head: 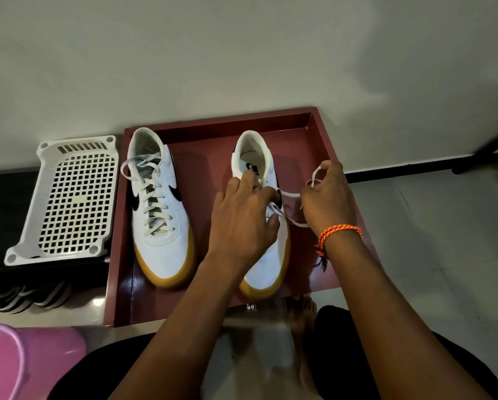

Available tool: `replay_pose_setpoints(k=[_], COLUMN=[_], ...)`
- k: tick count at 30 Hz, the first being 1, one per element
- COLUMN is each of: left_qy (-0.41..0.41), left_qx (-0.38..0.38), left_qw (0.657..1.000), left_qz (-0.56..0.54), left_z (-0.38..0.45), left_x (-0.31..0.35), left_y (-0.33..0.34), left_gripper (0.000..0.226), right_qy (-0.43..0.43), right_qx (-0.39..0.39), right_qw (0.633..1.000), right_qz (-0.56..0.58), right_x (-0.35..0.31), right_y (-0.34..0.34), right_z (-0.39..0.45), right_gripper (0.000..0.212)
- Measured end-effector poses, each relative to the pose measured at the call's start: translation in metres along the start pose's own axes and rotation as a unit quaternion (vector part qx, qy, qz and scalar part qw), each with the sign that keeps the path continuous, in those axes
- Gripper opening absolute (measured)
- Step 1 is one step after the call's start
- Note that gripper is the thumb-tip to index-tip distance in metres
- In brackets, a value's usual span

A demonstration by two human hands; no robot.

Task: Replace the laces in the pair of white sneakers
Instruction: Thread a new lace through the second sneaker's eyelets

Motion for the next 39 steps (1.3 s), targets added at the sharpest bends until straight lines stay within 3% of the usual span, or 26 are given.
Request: replay_pose_setpoints(k=[4, 6, 9, 12, 15, 21, 23, 26, 31, 36, 39], left_qy=[-0.016, -0.079, -0.151, -0.176, -0.218, -0.288, -0.292, -0.288, -0.281, -0.285, -0.294], left_qx=[0.060, 0.110, 0.177, 0.190, 0.187, 0.211, 0.207, 0.198, 0.196, 0.200, 0.221], left_qw=[0.997, 0.981, 0.913, 0.836, 0.787, 0.700, 0.693, 0.696, 0.699, 0.689, 0.656], left_qz=[-0.039, -0.138, -0.335, -0.484, -0.546, -0.619, -0.626, -0.627, -0.627, -0.636, -0.659], left_z=[0.003, 0.005, 0.005, 0.001, -0.008, -0.011, -0.011, -0.010, -0.008, -0.007, -0.006], left_x=[0.004, -0.004, -0.021, -0.025, -0.033, -0.051, -0.054, -0.052, -0.050, -0.049, -0.050], left_y=[0.000, -0.004, -0.014, -0.030, -0.036, -0.043, -0.045, -0.046, -0.047, -0.048, -0.050], left_gripper=[0.012, 0.013, 0.016, 0.013, 0.010, 0.011, 0.013, 0.019, 0.025, 0.024, 0.023], right_qy=[-0.059, -0.116, -0.171, -0.190, -0.182, -0.187, -0.176, -0.186, -0.266, -0.252, -0.194], right_qx=[0.022, -0.010, -0.147, -0.257, -0.293, -0.270, -0.270, -0.199, -0.188, -0.254, -0.383], right_qw=[0.998, 0.993, 0.971, 0.944, 0.933, 0.942, 0.945, 0.958, 0.942, 0.927, 0.896], right_qz=[0.007, 0.035, 0.076, 0.084, 0.100, 0.064, 0.057, 0.094, 0.083, 0.111, 0.114], right_x=[-0.007, -0.009, -0.012, -0.016, -0.018, -0.013, -0.011, -0.016, -0.027, -0.026, -0.028], right_y=[0.000, 0.001, 0.005, 0.015, 0.020, 0.012, 0.011, 0.011, 0.030, 0.027, 0.004], right_z=[-0.002, -0.001, -0.004, -0.017, -0.020, -0.011, -0.011, -0.022, -0.048, -0.038, -0.028], right_gripper=[0.029, 0.024, 0.024, 0.019, 0.015, 0.008, 0.004, 0.029, 0.018, 0.013, 0.013])
Point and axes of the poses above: each hand's wrist, its own z-axis towards the middle knuckle, its own y-axis out of the palm, x = y × z, the point moved 2 cm from there along z, towards the middle knuckle, and after that the axes turned 13 degrees about y, right-handed, at the moved point
